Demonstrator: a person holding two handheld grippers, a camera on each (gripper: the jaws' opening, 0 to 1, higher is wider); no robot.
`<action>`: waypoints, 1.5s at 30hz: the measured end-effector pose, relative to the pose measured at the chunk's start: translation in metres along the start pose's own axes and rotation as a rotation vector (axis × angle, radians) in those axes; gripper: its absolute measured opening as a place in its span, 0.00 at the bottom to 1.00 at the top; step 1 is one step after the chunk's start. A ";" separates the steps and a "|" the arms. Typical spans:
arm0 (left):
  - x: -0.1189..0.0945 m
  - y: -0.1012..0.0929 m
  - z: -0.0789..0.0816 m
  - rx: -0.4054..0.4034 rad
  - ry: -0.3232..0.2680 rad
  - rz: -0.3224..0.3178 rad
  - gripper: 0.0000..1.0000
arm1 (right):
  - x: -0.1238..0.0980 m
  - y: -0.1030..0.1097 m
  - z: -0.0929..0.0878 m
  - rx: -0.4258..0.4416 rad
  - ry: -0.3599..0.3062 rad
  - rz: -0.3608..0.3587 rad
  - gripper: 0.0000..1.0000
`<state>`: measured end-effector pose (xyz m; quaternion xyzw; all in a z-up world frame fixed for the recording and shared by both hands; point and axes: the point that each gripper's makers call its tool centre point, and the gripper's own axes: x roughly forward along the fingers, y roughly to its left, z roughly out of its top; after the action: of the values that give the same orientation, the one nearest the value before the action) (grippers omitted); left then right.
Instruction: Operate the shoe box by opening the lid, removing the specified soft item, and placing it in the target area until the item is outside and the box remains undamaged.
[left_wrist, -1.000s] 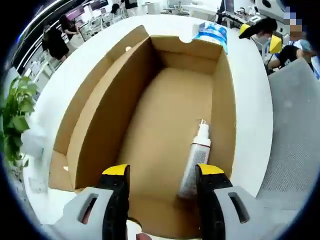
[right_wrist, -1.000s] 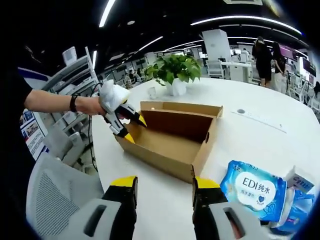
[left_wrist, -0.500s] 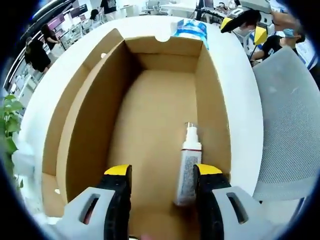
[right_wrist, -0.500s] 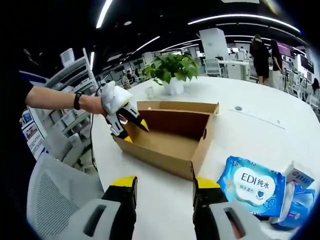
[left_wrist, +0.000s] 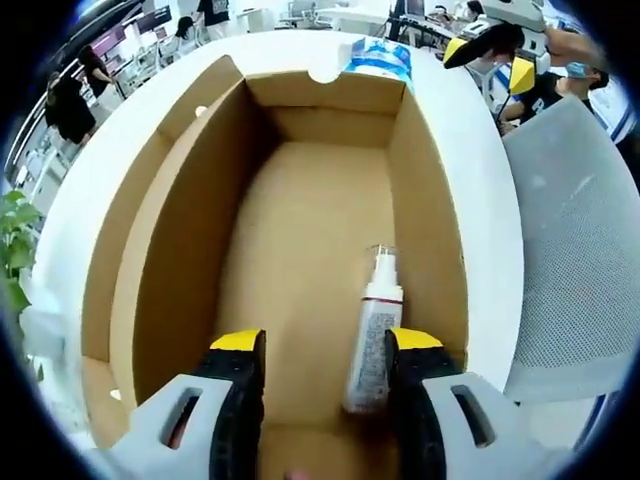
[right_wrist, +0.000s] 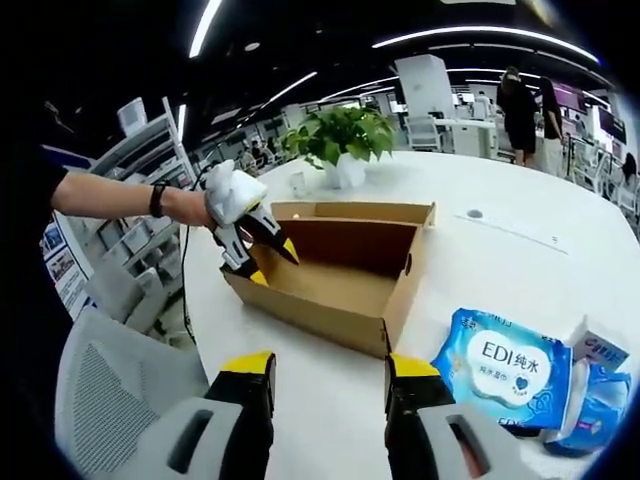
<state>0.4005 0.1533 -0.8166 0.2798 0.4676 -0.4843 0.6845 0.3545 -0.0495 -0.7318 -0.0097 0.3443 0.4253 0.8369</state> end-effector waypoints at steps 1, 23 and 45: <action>0.001 -0.004 0.002 -0.010 -0.011 -0.021 0.51 | 0.000 0.000 0.000 0.002 -0.001 0.000 0.41; 0.009 -0.010 0.000 0.072 -0.008 -0.024 0.45 | 0.004 0.005 -0.004 0.020 0.003 -0.003 0.40; 0.013 -0.012 0.006 0.186 -0.031 -0.034 0.19 | 0.007 0.011 -0.004 0.010 0.009 0.013 0.40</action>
<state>0.3927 0.1390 -0.8249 0.3264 0.4145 -0.5415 0.6545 0.3470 -0.0386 -0.7353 -0.0051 0.3503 0.4287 0.8327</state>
